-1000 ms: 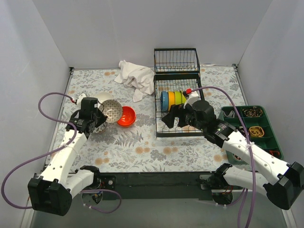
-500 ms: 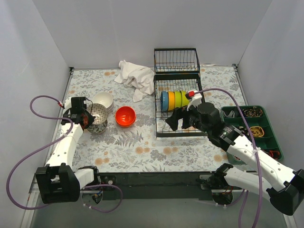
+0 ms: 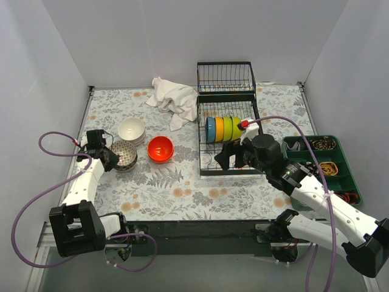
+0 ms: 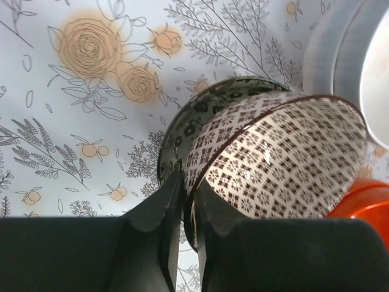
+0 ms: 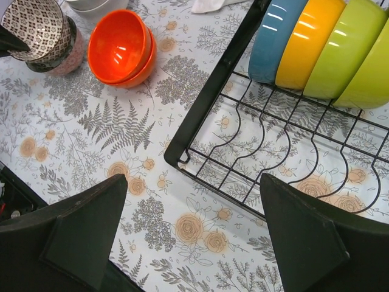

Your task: Unload the bowls from the dish rack

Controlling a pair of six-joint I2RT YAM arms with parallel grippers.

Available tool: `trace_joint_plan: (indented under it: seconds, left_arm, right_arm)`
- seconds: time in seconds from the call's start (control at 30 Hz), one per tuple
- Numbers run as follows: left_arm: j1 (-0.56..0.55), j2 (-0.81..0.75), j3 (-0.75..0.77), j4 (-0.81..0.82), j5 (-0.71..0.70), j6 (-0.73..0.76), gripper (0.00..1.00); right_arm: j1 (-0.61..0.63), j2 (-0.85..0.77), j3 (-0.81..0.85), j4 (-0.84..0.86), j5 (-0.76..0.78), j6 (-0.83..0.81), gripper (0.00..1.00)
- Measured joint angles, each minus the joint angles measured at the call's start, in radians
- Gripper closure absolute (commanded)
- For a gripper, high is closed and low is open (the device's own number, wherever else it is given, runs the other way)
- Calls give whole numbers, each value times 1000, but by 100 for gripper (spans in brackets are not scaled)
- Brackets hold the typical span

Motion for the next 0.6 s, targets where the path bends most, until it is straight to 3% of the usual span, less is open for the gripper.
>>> trace_joint_plan:
  seconds: [0.07, 0.2, 0.37, 0.6]
  left_arm:
    - [0, 0, -2, 1, 22, 3, 73]
    - [1, 0, -2, 3, 37, 11, 60]
    - [2, -2, -1, 3, 54, 31, 51]
    - [2, -48, 1, -8, 79, 56, 30]
  right_arm:
    - [0, 6, 0, 0, 2, -1, 1]
    - [0, 39, 1, 0, 14, -17, 1]
    - [-3, 92, 21, -19, 51, -40, 1]
    - [-42, 184, 98, -44, 127, -76, 1]
